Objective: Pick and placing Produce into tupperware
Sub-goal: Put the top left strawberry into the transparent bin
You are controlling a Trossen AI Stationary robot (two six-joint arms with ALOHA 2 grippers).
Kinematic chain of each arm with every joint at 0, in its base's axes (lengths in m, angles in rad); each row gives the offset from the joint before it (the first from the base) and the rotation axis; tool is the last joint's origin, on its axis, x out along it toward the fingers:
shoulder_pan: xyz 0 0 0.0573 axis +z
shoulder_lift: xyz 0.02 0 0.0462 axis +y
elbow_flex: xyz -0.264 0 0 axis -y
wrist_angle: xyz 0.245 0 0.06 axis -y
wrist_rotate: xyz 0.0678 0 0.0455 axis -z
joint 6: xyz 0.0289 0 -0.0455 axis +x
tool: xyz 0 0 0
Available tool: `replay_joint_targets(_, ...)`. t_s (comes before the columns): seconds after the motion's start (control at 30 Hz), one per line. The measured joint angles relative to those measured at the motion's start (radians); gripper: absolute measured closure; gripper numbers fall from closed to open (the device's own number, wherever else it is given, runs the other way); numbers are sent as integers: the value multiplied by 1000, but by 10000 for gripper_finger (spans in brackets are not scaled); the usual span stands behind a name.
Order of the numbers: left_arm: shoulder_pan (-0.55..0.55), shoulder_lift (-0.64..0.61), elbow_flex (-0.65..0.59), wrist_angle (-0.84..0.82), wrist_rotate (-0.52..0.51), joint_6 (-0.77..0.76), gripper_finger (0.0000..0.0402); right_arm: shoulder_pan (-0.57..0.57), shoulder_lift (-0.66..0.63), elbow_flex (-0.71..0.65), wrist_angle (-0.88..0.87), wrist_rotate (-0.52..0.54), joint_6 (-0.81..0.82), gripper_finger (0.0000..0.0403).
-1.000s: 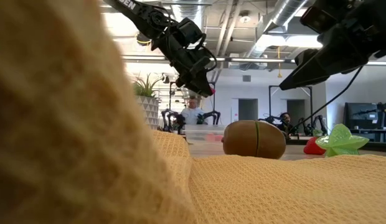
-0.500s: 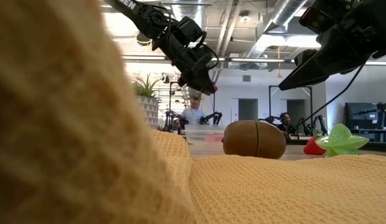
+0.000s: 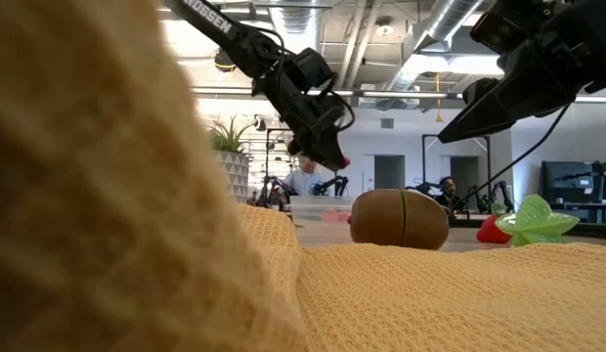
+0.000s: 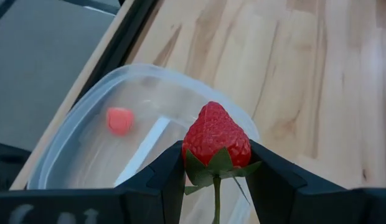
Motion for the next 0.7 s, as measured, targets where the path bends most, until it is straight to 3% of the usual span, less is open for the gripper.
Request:
replay_joint_targets(0.2, 18, 63, 78, -65, 3, -9, 266, 0, 0, 0, -22, 0, 0, 133)
replay_joint_targets(0.7, 49, 124, 82, -135, 2, -22, 266, 0, 0, 0, -30, 0, 0, 133)
